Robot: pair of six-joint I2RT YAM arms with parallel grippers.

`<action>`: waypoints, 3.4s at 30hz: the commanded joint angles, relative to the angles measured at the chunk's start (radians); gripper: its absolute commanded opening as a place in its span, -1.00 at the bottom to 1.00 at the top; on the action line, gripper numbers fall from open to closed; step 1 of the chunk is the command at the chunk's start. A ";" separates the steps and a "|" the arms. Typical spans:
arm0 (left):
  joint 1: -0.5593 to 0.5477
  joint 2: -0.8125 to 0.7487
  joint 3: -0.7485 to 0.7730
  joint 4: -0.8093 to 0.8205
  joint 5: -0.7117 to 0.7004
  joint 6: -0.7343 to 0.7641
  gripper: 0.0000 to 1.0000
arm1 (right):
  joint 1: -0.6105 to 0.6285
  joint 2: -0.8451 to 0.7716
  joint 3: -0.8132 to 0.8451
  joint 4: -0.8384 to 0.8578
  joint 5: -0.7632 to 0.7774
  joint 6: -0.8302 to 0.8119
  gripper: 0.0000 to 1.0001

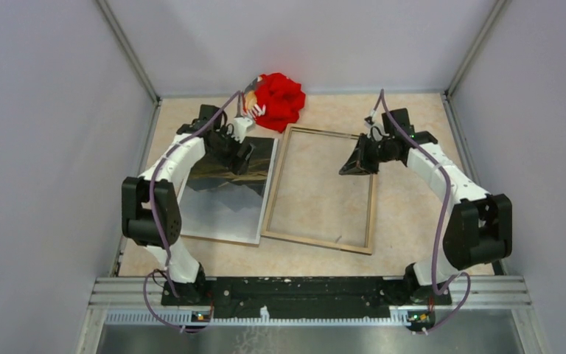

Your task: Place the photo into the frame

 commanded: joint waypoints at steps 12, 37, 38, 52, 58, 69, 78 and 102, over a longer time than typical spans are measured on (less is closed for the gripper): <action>-0.181 0.086 -0.182 0.139 -0.019 0.020 0.42 | -0.090 0.018 -0.342 0.461 -0.141 0.140 -0.72; -0.144 0.025 -0.253 0.147 0.009 0.028 0.01 | -0.095 0.091 -0.624 0.900 -0.097 0.360 -0.30; -0.144 0.026 -0.244 0.139 0.017 0.025 0.00 | -0.093 0.090 -0.635 0.910 -0.093 0.363 -0.28; -0.144 0.036 -0.229 0.129 0.037 -0.017 -0.03 | 0.045 0.026 -0.779 1.080 -0.008 0.494 -0.24; -0.144 0.036 -0.230 0.122 0.067 -0.009 -0.02 | 0.083 -0.104 -0.961 1.385 0.097 0.713 -0.33; -0.144 0.055 -0.217 0.104 0.088 -0.016 -0.03 | 0.176 -0.167 -0.833 1.205 0.181 0.664 -0.42; -0.144 0.063 -0.161 0.058 0.088 -0.036 0.03 | 0.177 -0.168 -0.790 1.111 0.215 0.633 -1.00; -0.091 0.163 0.072 -0.025 0.222 -0.124 0.40 | -0.109 -0.361 -0.383 0.576 0.013 0.304 -1.00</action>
